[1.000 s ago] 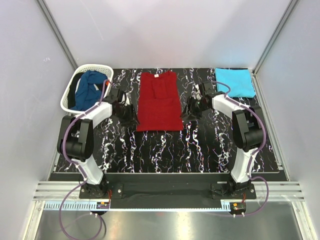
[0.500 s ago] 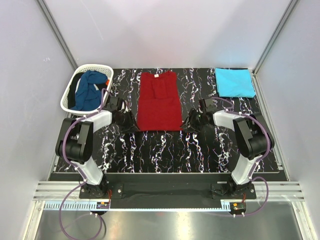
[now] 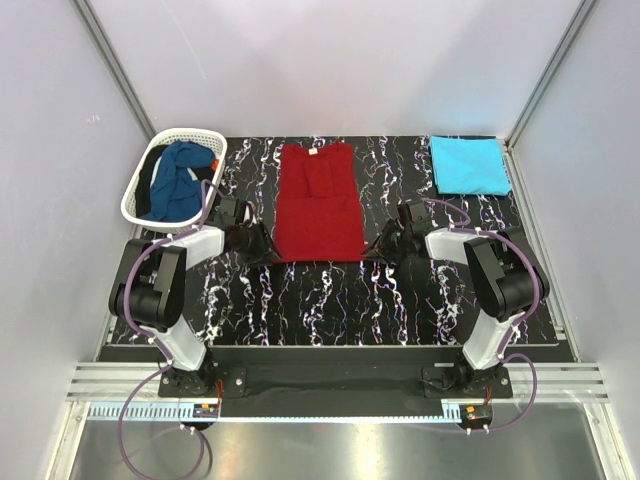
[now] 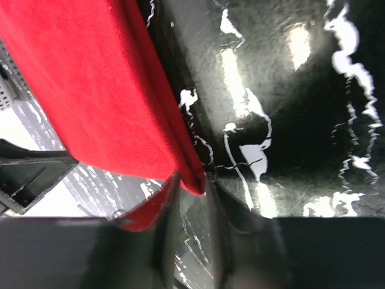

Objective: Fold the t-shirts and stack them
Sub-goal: Fold the tshirt

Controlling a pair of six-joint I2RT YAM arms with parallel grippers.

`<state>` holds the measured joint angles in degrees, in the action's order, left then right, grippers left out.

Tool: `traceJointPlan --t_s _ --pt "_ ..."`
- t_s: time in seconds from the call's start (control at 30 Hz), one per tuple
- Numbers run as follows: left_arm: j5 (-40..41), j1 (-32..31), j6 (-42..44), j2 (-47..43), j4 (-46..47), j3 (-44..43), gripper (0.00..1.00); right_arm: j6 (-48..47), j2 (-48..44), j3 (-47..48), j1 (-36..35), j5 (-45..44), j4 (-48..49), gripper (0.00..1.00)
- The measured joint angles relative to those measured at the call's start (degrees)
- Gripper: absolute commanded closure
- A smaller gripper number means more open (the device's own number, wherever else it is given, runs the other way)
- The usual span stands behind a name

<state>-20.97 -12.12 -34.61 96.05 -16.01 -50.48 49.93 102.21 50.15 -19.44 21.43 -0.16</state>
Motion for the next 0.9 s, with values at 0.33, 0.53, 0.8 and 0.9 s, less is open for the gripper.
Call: traceJointPlan --t_s 0.33,0.53,0.8,0.9 --pt "0.7 -0.3 -1.5 0.0 1.6 0.4 1.0 0.0 0.2 -0.4 0.0 -1.0 0.8 1.0" --pt "1.0 -2.1 -1.3 -2.3 1.2 1.5 1.0 -0.9 -3.1 -3.2 0.0 -1.6 -0.2 1.0" --pt "3.7 -10.2 -1.9 -16.3 -1.4 6.3 1.0 -3.8 -18.1 -8.6 0.0 -3.4 -8.5 1.0" --pt "6.2 -13.6 -2.2 -21.6 -3.5 8.7 1.0 -4.5 -24.7 -10.0 -0.1 -4.3 -13.7 1.0"
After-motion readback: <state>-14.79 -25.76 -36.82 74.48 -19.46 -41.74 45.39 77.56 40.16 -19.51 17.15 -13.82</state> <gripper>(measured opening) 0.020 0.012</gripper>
